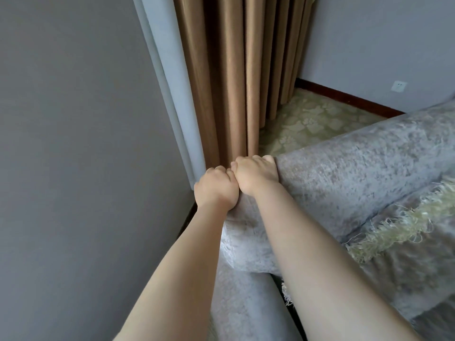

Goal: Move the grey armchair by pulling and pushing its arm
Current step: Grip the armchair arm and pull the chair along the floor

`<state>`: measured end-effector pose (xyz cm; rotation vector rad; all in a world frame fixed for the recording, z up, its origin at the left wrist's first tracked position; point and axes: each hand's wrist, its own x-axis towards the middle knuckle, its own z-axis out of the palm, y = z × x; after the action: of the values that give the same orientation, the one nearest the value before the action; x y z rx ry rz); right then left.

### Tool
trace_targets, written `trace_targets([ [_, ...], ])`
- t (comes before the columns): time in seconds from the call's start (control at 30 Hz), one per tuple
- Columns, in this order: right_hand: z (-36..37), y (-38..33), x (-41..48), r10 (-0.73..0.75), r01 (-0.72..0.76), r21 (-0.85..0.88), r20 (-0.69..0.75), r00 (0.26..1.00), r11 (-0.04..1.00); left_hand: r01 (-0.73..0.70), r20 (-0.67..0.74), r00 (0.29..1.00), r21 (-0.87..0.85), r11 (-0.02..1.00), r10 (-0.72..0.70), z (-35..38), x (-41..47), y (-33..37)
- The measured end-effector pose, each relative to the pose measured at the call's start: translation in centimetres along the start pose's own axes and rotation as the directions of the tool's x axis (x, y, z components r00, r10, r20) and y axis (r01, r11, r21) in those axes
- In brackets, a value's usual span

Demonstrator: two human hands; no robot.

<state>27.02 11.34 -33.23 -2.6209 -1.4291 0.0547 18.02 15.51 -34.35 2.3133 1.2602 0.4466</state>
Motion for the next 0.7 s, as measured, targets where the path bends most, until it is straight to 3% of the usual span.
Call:
trace_targets([
  [0.37, 0.92, -0.37, 0.54, 0.025, -0.025, -0.005, -0.065, 0.998, 1.0, 0.089, -0.041, 0.995, 0.022, 0.996, -0.088, 0.61, 0.38, -0.32],
  [0.7, 1.16, -0.65, 0.06, 0.115, -0.112, 0.032, -0.144, 0.983, 0.993, 0.019, -0.045, 0.999, 0.019, 1.0, -0.018, 0.71, 0.29, -0.65],
])
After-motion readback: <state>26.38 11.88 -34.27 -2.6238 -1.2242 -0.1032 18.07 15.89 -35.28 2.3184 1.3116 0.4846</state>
